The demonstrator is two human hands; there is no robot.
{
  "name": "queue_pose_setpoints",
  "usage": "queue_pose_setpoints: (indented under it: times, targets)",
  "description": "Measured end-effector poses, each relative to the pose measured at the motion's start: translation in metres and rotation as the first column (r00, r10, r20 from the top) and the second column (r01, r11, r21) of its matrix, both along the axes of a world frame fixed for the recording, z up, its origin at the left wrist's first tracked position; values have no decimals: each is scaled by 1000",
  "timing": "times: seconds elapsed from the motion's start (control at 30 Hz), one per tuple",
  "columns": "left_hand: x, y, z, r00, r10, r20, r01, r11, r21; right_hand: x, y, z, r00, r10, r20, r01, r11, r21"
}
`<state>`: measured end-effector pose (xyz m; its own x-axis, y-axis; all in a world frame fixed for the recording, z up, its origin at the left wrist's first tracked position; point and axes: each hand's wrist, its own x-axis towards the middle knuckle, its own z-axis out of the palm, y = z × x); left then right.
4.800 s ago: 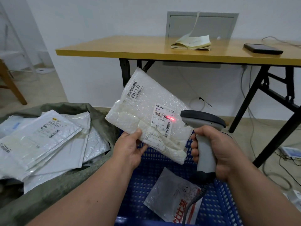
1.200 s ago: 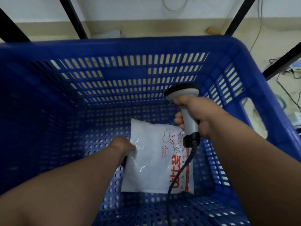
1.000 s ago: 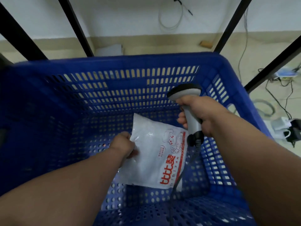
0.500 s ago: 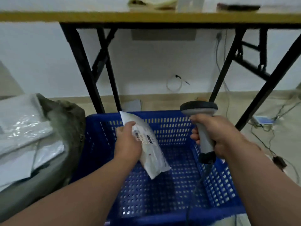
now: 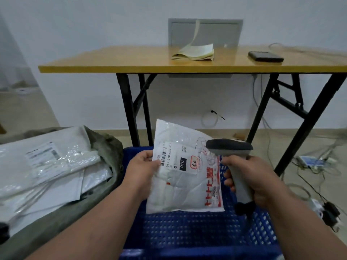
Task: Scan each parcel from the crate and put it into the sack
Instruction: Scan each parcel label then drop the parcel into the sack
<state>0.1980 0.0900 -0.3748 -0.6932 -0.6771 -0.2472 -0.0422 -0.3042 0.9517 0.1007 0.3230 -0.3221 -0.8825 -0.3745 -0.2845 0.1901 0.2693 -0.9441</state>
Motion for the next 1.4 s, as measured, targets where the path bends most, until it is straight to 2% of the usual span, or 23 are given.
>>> queue_pose_setpoints:
  times: [0.1,0.17,0.3,0.47,0.6,0.7,1.1,1.4]
  targets:
    - [-3,-1,0,1000,16,-24,-15,999,35,1,-5,3,999,46,27,-44,997,-56]
    - [-7,-3,0,1000,7,-27,-6,999,45,2,-8,6,997,81,-9,-81,995,-57]
    - [-11,-12,-1,1000,-2,-2,2,999,-39,8,-11,11,962,212,-169,-203,977,69]
    - [-9,-18,2,999,-8,50,16,987,-159,21,-18,13,831,413,-373,-330,905,267]
    - [-7,-20,7,998,2,70,12,981,-192,28,-23,9,704,520,-485,-352,847,397]
    - [-5,-20,9,996,-13,83,28,982,-188,29,-25,9,650,556,-518,-335,822,461]
    - [3,-22,15,993,-25,111,45,982,-185,31,-29,8,618,595,-514,-308,785,538]
    - [6,-27,14,995,-26,100,44,982,-186,32,-35,4,616,581,-532,-300,798,523]
